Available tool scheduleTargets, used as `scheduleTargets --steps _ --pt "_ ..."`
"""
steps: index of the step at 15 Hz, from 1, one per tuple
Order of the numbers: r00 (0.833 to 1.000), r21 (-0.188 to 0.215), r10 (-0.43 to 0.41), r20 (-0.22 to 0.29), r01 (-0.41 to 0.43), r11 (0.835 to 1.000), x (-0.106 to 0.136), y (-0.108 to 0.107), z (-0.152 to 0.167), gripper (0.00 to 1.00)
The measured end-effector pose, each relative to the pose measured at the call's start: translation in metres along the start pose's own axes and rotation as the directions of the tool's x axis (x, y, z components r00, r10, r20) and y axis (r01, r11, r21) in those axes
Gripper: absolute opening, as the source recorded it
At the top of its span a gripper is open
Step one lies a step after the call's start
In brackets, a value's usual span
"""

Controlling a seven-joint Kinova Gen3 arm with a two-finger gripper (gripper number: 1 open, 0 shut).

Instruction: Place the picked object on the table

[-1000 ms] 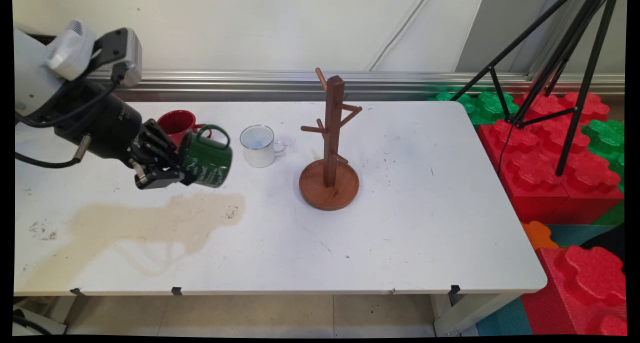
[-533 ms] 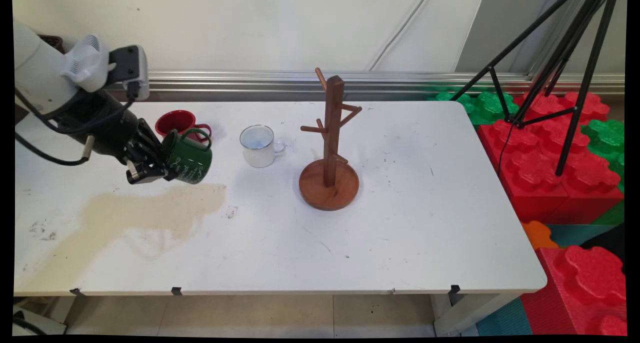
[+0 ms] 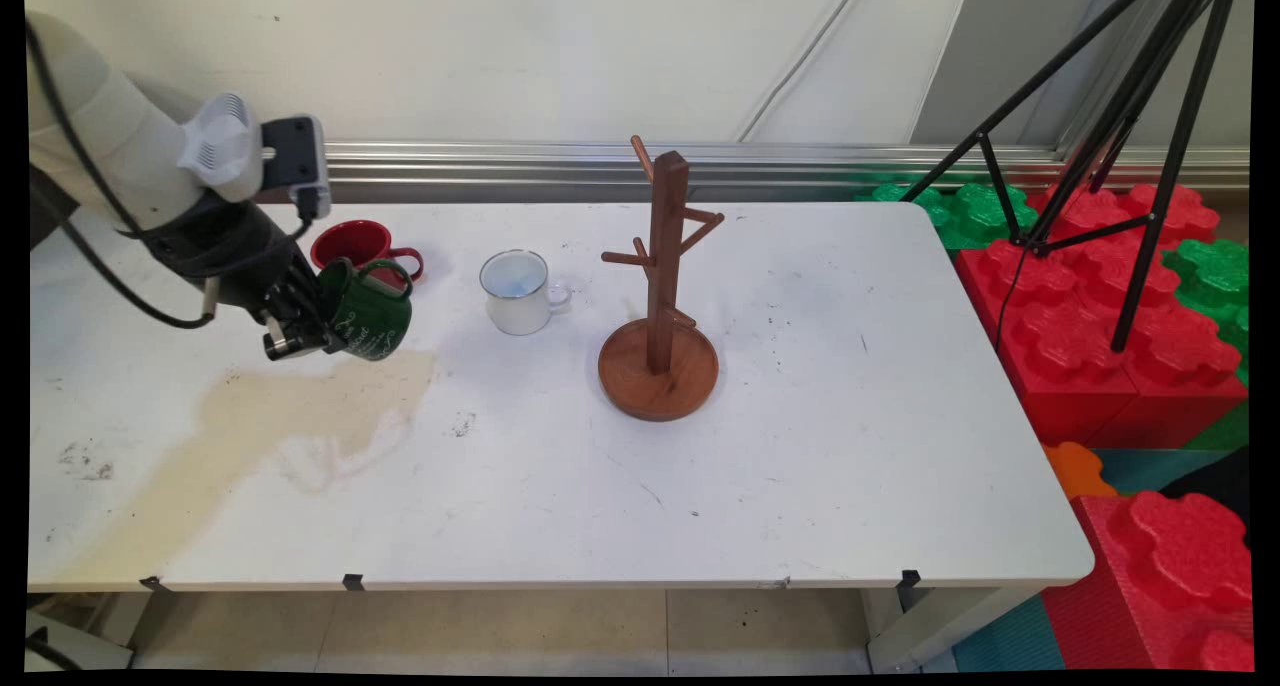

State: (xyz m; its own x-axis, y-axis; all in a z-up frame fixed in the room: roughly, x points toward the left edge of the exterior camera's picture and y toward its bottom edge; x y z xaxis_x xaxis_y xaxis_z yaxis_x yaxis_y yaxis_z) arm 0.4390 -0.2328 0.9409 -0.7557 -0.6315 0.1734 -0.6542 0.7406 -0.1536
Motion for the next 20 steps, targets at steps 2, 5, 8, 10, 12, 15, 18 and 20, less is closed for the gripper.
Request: scheduleTargets --steps 2,5,8,10,12,15,18,20 --pt "1.0 0.008 0.001 0.03 -0.001 1.0 0.003 -0.003 0.008 0.0" --pt "0.997 0.031 0.004 0.075 -0.006 1.0 0.009 -0.009 0.019 0.0" --pt "0.992 0.056 0.008 0.125 -0.015 0.998 0.013 -0.015 0.031 0.0" --pt "0.988 0.065 0.011 0.157 -0.022 0.998 0.015 -0.018 0.038 0.0" --pt "0.982 0.071 0.017 0.189 -0.031 0.997 0.017 -0.02 0.046 0.0" --pt "0.969 0.066 0.029 0.245 -0.046 0.997 0.02 -0.021 0.059 0.0" --pt "0.961 0.058 0.041 0.274 -0.058 0.997 0.024 -0.02 0.068 0.0" --pt "0.956 0.05 0.05 0.29 -0.068 0.996 0.027 -0.019 0.074 0.0"
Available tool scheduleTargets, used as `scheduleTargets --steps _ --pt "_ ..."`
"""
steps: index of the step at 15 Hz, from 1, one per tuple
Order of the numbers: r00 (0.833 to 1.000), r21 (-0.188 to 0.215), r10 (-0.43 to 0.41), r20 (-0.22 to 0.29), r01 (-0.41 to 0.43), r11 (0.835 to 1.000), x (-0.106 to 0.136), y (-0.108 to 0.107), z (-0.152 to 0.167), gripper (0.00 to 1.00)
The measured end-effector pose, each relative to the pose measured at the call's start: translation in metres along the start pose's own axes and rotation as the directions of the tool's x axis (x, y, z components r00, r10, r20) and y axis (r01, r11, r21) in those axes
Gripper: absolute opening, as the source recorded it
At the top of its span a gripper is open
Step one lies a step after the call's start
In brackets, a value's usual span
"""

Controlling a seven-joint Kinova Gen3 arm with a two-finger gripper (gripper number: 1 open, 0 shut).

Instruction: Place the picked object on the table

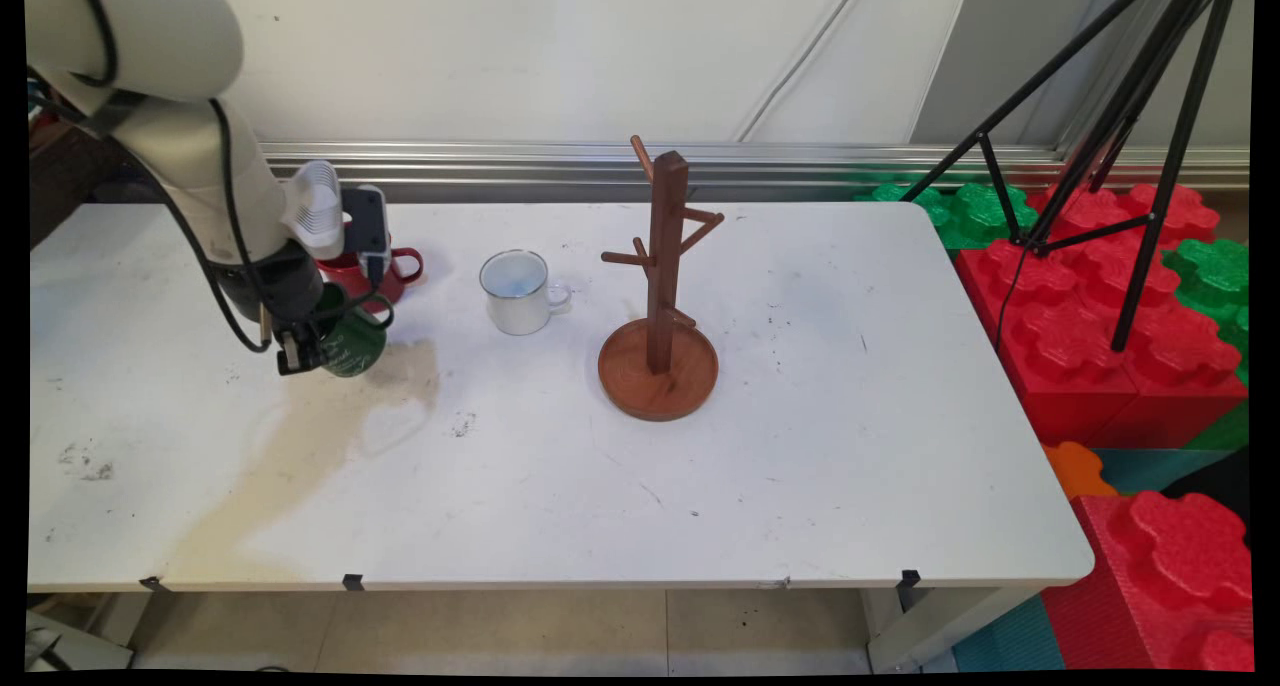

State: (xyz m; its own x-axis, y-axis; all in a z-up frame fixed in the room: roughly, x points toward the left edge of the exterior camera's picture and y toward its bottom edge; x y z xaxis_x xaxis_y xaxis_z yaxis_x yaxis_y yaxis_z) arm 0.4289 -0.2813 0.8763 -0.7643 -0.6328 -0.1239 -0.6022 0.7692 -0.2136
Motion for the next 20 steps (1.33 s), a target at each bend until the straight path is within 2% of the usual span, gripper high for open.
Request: scheduleTargets --steps 10,11,20 --pt "0.997 -0.029 0.055 0.06 -0.054 0.998 0.023 0.006 0.02 0.0" --pt "0.996 -0.03 0.058 0.063 -0.056 0.998 0.025 0.006 0.021 1.0" --pt "0.995 -0.03 0.078 0.059 -0.076 0.997 0.037 0.01 0.022 1.0"
